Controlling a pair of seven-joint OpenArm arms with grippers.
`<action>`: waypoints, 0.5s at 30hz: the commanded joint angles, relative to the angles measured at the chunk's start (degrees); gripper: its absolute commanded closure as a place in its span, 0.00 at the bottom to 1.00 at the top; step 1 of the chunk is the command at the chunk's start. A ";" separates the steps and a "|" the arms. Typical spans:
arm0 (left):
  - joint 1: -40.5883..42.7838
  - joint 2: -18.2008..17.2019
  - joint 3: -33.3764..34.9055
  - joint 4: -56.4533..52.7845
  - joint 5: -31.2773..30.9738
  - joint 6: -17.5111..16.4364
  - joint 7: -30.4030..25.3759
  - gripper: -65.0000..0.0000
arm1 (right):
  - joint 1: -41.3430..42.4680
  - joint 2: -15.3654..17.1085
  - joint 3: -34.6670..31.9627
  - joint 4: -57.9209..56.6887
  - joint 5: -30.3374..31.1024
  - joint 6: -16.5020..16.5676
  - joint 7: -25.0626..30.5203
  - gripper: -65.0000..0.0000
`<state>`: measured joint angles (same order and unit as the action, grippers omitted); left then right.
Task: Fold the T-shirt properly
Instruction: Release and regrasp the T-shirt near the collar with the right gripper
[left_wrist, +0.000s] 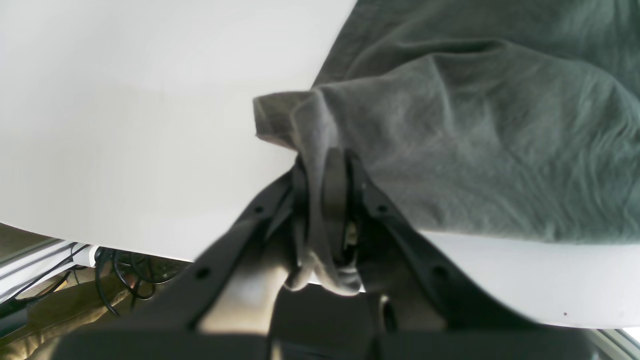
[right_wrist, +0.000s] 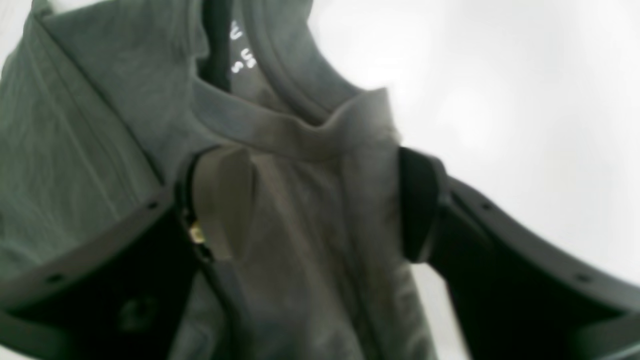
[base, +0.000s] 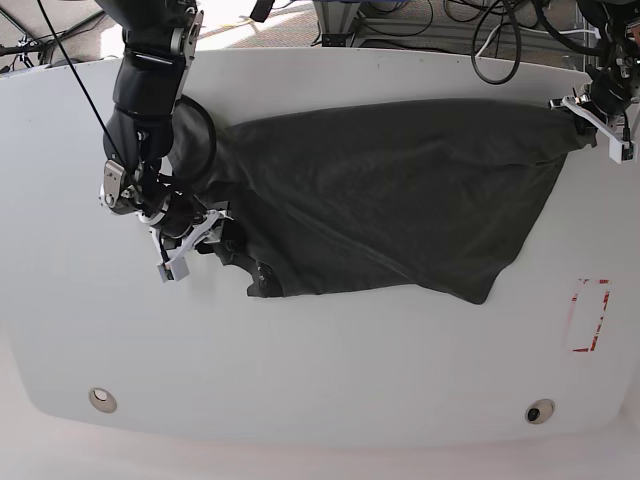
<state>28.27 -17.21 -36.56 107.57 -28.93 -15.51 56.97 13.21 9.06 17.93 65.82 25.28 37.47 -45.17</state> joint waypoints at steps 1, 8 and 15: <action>-0.01 -0.85 -0.50 0.96 -0.30 -0.01 -1.19 1.00 | 1.60 0.57 0.13 -3.10 -0.27 -0.07 -0.42 0.63; -0.10 -0.85 -0.41 0.96 -0.22 -0.01 -1.19 1.00 | 1.34 0.74 0.31 -3.01 -0.27 -0.07 0.55 0.99; -0.10 -0.85 -0.41 0.96 -0.39 -0.27 -1.19 1.00 | -0.16 2.41 0.40 -0.11 -0.18 -0.07 0.55 1.00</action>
<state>28.21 -17.17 -36.58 107.57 -28.95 -15.51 56.97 12.14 10.68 18.31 64.03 25.74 37.50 -44.10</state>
